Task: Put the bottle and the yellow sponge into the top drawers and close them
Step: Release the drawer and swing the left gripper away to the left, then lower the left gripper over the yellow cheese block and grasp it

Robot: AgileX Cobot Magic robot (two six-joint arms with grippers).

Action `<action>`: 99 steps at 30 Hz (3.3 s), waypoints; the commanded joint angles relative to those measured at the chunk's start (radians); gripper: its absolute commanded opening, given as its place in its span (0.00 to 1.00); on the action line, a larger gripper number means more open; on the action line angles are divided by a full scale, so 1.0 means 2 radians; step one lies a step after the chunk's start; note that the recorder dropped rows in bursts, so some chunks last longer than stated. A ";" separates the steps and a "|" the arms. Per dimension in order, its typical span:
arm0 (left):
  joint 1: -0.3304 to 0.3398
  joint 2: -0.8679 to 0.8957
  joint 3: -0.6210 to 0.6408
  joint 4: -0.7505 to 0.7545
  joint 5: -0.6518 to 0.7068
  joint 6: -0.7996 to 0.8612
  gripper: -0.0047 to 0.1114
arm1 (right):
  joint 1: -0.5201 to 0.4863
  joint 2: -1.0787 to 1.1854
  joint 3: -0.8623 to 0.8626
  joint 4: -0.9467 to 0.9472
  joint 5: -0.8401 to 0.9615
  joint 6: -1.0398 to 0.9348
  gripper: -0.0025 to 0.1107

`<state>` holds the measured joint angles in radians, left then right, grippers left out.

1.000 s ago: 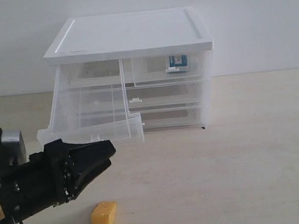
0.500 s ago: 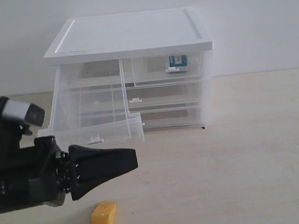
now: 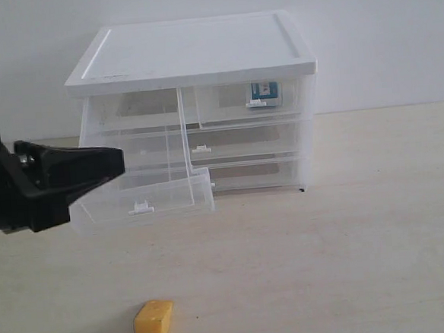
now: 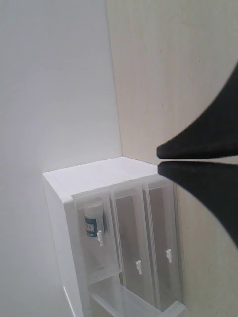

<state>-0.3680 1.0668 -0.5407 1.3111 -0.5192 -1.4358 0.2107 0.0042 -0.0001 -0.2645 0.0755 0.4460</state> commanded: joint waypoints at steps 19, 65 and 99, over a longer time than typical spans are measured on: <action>-0.003 0.022 -0.244 -0.429 0.684 0.532 0.08 | -0.001 -0.002 0.000 0.004 0.001 0.000 0.02; -0.251 0.163 -0.060 -0.558 0.598 0.522 0.08 | -0.001 -0.002 0.000 0.010 0.000 -0.003 0.02; -0.295 0.258 -0.067 -0.211 0.486 0.046 0.63 | -0.001 -0.002 0.000 0.011 0.002 -0.001 0.02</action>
<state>-0.9547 1.5653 -0.6694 0.8424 0.4525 -1.2829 0.2107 0.0042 -0.0001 -0.2428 0.0773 0.4480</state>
